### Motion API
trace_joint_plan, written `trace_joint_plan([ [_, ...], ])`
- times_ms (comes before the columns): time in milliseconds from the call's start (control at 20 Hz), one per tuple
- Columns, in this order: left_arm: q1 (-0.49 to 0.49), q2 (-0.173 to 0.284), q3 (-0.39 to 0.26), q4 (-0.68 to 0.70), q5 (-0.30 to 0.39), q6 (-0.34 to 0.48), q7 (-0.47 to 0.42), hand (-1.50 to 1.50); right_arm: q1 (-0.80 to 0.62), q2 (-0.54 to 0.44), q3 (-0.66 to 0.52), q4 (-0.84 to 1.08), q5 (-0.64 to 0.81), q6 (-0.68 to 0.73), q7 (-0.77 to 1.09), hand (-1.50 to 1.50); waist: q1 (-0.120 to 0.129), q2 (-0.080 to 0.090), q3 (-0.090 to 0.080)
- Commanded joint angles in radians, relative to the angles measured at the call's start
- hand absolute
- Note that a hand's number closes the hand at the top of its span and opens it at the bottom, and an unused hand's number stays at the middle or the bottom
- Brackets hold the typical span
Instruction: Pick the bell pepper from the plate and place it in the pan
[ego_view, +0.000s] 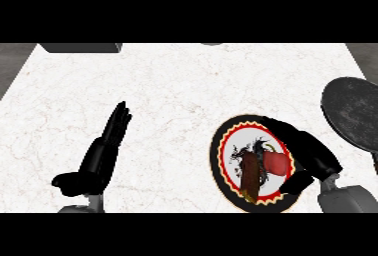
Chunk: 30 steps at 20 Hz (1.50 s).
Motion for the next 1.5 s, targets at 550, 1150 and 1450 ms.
trace_joint_plan([
  [550,0.028,0.003,0.023,-0.017,-0.001,-0.04,-0.011,0.0,-0.081,0.02,0.048,0.255,0.214,-0.101,-0.153,1.5,0.003,0.0,0.0],
  [1150,-0.015,-0.011,0.033,-0.004,0.004,-0.039,0.022,0.0,-0.16,0.176,-0.114,0.269,0.238,-0.202,0.167,1.5,0.005,0.002,-0.001],
  [1450,-0.029,-0.012,0.04,0.045,-0.011,-0.033,-0.011,0.0,-0.283,0.304,-0.21,0.254,0.348,-0.292,0.631,1.5,0.004,0.002,-0.002],
])
